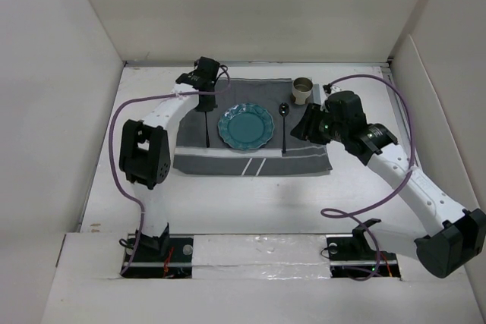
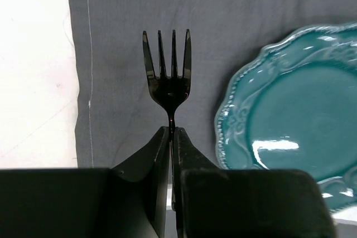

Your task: Set the dinner table for one person

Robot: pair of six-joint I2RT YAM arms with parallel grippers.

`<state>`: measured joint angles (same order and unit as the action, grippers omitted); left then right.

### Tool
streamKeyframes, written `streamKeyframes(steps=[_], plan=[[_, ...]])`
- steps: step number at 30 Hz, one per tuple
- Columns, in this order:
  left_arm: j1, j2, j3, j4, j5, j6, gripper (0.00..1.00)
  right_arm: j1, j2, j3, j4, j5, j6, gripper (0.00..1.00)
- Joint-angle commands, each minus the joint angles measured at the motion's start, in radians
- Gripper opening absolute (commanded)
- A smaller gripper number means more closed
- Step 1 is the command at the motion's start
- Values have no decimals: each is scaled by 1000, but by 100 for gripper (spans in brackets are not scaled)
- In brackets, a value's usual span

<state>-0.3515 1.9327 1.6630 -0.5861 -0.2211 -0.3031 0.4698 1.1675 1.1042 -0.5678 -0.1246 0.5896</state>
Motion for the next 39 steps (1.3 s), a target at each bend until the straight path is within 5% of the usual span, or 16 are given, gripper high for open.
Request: streamKeyframes(steps=[1,12,34,37,39], plan=[[9,5,9,-46,-41,35,0,-5,-35,-10,13,55,9,50],[9,100,-35,-34,-3,42,0,-14,-14,-10,14,71,4,51],[9,221,158,-72,-21,50,0,-14,8,22,-3,72,-20,51],[9,229,161,-83,-9,58,14,-14,3,22,-7,77,-20,52],[9,227,159,-93,-20,56,14,-14,1,20,-6,83,-20,52]])
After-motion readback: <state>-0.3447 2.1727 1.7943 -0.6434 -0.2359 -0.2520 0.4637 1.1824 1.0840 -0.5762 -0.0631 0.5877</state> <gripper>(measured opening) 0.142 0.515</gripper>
